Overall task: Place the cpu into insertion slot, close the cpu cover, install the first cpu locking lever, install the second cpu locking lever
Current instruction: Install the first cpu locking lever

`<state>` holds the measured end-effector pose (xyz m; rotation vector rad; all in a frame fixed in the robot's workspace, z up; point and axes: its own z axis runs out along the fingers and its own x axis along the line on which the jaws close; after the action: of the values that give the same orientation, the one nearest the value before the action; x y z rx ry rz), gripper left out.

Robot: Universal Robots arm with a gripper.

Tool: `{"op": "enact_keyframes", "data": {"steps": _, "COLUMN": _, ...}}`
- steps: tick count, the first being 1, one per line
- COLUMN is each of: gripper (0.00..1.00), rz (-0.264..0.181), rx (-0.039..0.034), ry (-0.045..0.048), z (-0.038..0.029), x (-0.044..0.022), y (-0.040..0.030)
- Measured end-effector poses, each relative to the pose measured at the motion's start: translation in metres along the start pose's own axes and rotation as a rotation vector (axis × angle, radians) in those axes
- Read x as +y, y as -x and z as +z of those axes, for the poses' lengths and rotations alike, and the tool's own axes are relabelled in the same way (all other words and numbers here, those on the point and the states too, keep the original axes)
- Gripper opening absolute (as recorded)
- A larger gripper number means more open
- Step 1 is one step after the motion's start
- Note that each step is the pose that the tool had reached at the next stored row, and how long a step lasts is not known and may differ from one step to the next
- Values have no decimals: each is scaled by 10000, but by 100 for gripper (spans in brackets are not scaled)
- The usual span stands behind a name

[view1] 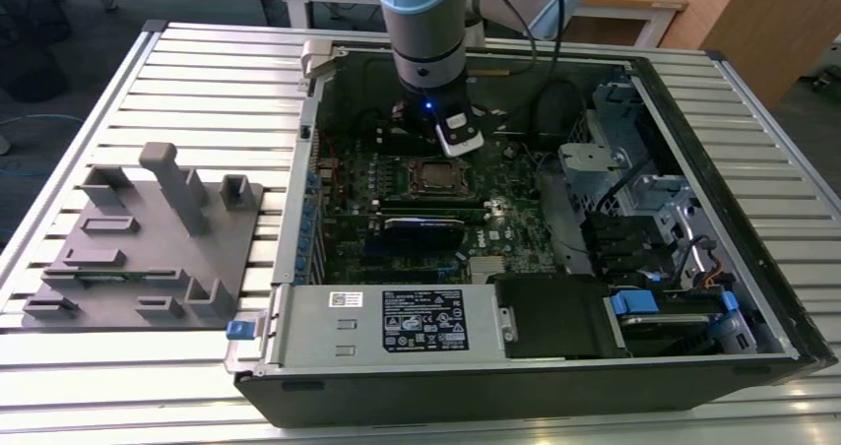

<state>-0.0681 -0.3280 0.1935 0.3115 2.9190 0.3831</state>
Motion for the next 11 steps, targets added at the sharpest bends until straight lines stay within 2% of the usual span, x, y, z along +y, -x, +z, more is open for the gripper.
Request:
{"op": "enact_keyframes", "data": {"steps": 3, "gripper": 10, "rz": -16, "rx": -65, "ry": 14, "z": 0, "x": -5, "y": -18}}
{"op": "enact_keyframes", "data": {"steps": 8, "gripper": 10, "rz": -58, "rx": -235, "ry": 57, "z": 4, "x": -14, "y": -54}}
{"op": "enact_keyframes", "data": {"steps": 11, "gripper": 10, "rz": -75, "rx": -293, "ry": 71, "z": 9, "x": -17, "y": -54}}
